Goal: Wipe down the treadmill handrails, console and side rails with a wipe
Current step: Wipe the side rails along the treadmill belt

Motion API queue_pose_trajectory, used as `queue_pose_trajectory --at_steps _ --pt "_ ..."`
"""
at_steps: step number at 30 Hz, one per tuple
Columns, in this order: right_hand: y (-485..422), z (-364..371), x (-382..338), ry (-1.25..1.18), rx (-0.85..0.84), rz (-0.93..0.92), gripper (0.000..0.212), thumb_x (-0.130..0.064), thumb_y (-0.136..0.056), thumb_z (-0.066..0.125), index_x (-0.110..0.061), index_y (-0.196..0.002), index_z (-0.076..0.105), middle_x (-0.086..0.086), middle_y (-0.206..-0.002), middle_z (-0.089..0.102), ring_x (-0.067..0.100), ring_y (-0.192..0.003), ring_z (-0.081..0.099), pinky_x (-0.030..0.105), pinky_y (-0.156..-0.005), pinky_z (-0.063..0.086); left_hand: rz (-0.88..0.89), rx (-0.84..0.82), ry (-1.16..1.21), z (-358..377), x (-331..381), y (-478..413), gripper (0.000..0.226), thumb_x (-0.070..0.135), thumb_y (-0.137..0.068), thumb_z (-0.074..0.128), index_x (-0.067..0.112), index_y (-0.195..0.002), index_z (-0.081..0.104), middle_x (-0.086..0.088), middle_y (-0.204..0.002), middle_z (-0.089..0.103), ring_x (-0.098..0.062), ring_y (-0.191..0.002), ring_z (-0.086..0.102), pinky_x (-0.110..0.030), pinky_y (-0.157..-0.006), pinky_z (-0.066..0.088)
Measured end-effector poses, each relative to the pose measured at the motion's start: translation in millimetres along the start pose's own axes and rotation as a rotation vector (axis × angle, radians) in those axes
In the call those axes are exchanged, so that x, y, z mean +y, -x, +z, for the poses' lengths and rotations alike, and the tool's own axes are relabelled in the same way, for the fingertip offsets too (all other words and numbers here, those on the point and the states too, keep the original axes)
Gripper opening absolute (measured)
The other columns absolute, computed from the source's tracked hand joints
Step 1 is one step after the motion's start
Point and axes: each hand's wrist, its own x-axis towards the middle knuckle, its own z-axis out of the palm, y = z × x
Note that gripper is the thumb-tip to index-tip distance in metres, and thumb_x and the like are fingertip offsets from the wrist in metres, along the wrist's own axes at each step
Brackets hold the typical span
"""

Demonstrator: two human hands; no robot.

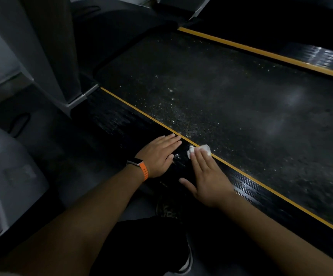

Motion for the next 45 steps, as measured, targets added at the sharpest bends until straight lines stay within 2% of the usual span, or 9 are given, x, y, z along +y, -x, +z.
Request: queue_pose_trajectory --at_steps 4,12,15,20,25,31,34,40,45 --pt "-28 -4 -9 0.030 -0.042 -0.013 0.115 -0.082 -0.082 -0.024 -0.004 -0.165 -0.006 0.012 -0.173 -0.010 0.025 -0.159 -0.017 0.038 -0.129 -0.010 0.005 0.004 0.003 1 -1 -2 0.062 0.033 -0.100 0.030 0.012 -0.159 0.035 -0.002 -0.168 0.028 -0.014 -0.157 0.017 -0.038 -0.128 0.017" --pt "24 -3 15 0.039 -0.021 -0.012 0.099 -0.079 -0.096 0.002 -0.007 -0.164 -0.004 0.007 -0.171 -0.012 0.022 -0.159 -0.016 0.035 -0.128 -0.008 0.008 0.001 0.016 1 -1 0 0.060 0.030 -0.102 0.031 0.011 -0.159 0.034 -0.004 -0.168 0.027 -0.017 -0.157 0.016 -0.040 -0.128 0.016" --pt "-10 -4 0 0.040 -0.018 -0.041 0.102 -0.078 -0.094 -0.001 -0.004 -0.164 -0.003 0.011 -0.171 -0.010 0.024 -0.159 -0.015 0.040 -0.130 -0.004 0.005 0.014 0.017 1 -1 0 0.060 0.029 -0.101 0.035 0.011 -0.159 0.036 -0.004 -0.167 0.029 -0.017 -0.157 0.018 -0.040 -0.128 0.017" --pt "-30 -10 -11 0.048 -0.052 -0.055 0.106 -0.078 -0.088 -0.009 -0.004 -0.164 -0.006 0.012 -0.171 -0.013 0.020 -0.153 -0.025 0.035 -0.126 -0.014 -0.009 0.014 0.008 1 -1 -1 0.062 0.030 -0.100 0.035 0.012 -0.159 0.034 -0.003 -0.167 0.029 -0.016 -0.157 0.018 -0.040 -0.128 0.018" --pt "31 1 14 0.012 -0.007 -0.042 0.099 -0.080 -0.098 -0.001 -0.008 -0.166 0.000 0.006 -0.173 -0.009 0.020 -0.160 -0.016 0.040 -0.131 0.001 -0.005 0.009 0.014 2 -2 1 0.060 0.031 -0.103 0.032 0.012 -0.160 0.033 -0.002 -0.169 0.025 -0.016 -0.157 0.015 -0.039 -0.128 0.015" --pt "-6 -2 -13 0.044 -0.038 -0.059 0.104 -0.080 -0.093 -0.001 -0.005 -0.164 -0.007 0.011 -0.171 -0.014 0.024 -0.158 -0.022 0.038 -0.128 -0.012 -0.007 0.008 0.002 0 0 1 0.062 0.032 -0.101 0.030 0.011 -0.159 0.035 -0.003 -0.168 0.028 -0.015 -0.157 0.016 -0.039 -0.128 0.016" --pt "-23 0 -19 0.070 -0.055 -0.067 0.105 -0.080 -0.093 -0.002 -0.003 -0.165 -0.004 0.013 -0.172 -0.010 0.025 -0.159 -0.019 0.040 -0.130 -0.008 -0.016 0.006 0.008 -1 1 1 0.060 0.028 -0.101 0.036 0.011 -0.159 0.035 -0.003 -0.167 0.028 -0.015 -0.157 0.017 -0.038 -0.128 0.015" --pt "43 6 6 0.015 -0.005 -0.039 0.100 -0.080 -0.099 0.009 -0.006 -0.166 0.007 0.009 -0.173 -0.002 0.023 -0.161 -0.008 0.044 -0.131 0.011 -0.010 0.010 0.019 -1 0 1 0.060 0.031 -0.103 0.030 0.011 -0.159 0.034 -0.003 -0.168 0.026 -0.016 -0.157 0.015 -0.038 -0.129 0.013" --pt "19 4 -11 0.040 -0.077 -0.016 0.106 -0.084 -0.093 0.000 -0.007 -0.165 -0.008 0.011 -0.173 -0.015 0.024 -0.159 -0.022 0.044 -0.132 0.002 0.004 0.022 0.017 0 0 0 0.060 0.031 -0.102 0.031 0.011 -0.158 0.036 -0.003 -0.168 0.028 -0.016 -0.157 0.017 -0.038 -0.128 0.015"
